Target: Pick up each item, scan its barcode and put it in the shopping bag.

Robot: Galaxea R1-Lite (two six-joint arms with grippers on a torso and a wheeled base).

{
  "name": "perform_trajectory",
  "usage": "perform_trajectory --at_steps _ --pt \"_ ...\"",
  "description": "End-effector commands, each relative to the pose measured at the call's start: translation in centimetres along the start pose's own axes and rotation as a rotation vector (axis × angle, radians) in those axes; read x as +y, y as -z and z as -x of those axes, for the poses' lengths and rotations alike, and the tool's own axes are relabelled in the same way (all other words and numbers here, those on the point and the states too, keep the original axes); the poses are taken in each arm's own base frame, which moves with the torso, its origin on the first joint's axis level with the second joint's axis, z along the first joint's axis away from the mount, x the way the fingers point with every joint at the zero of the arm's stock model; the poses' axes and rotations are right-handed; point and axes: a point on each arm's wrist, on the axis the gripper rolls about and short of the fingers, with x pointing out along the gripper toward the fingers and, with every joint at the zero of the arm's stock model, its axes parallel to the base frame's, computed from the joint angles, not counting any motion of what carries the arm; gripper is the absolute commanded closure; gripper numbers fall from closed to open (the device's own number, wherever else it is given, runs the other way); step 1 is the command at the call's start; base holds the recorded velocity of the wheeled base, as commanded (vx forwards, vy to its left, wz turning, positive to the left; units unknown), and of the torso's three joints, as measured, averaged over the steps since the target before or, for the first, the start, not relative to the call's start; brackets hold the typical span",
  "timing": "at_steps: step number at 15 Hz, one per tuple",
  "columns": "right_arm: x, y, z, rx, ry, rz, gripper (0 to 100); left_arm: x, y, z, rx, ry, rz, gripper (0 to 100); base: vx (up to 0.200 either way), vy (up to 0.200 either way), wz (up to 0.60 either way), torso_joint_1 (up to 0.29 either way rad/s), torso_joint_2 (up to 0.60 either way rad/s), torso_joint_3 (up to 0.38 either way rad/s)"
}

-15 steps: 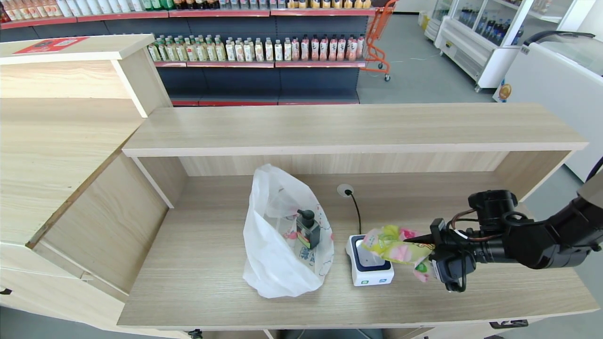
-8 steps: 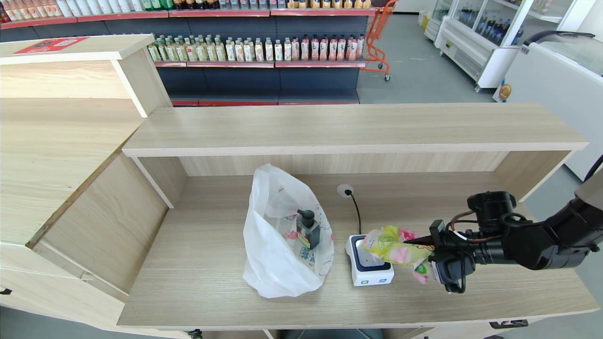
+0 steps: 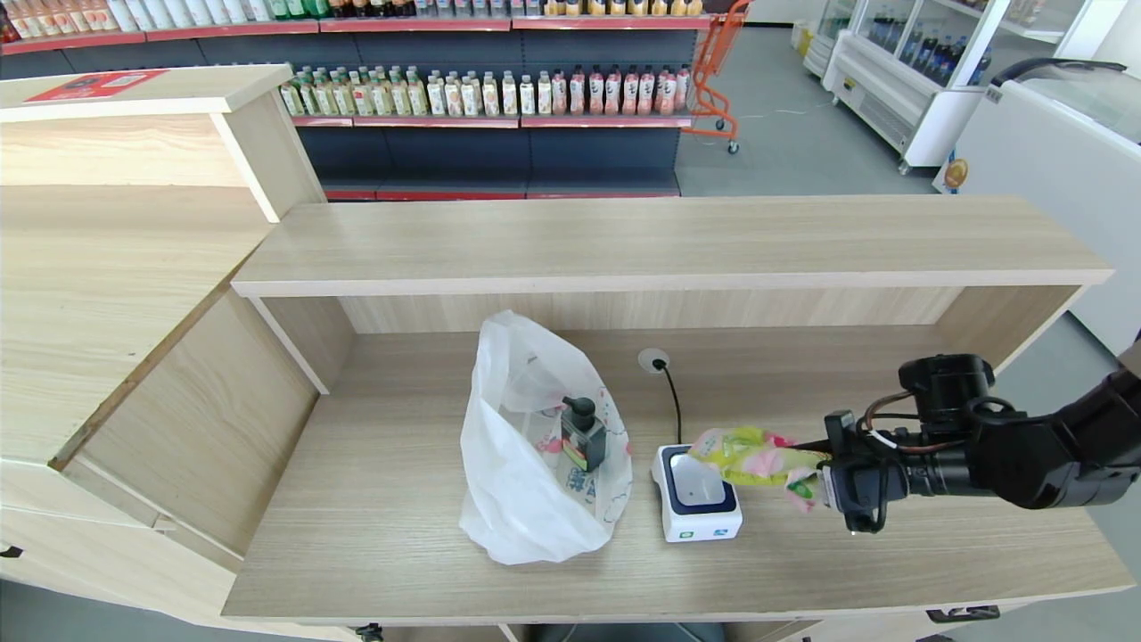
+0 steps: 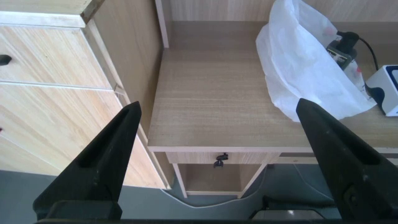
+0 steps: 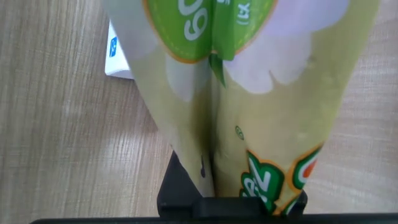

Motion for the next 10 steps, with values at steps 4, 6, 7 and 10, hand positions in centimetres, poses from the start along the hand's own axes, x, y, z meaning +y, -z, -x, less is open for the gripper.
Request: perform_trajectory --at_steps 4,6,7,10 --pt "-5.8 -9.0 8.4 -0.075 0.254 -0.582 100 0.0 0.0 0.0 0.000 0.000 0.000 0 0.000 0.000 0.00 0.000 0.00 0.000" --pt "-6.0 -13.0 9.7 -0.079 0.342 -0.983 100 0.0 0.0 0.0 0.000 0.000 0.000 0 0.000 0.000 0.00 0.000 0.00 0.000" --pt "-6.1 -14.1 9.4 -0.078 0.374 -1.136 100 0.0 0.0 0.0 0.000 -0.001 0.000 0 0.000 0.000 0.00 0.000 0.00 0.000" --pt "-6.8 -18.1 6.2 -0.128 0.415 -1.617 100 0.0 0.0 0.0 0.000 0.000 0.000 0 0.000 0.000 0.00 0.000 0.00 0.000"
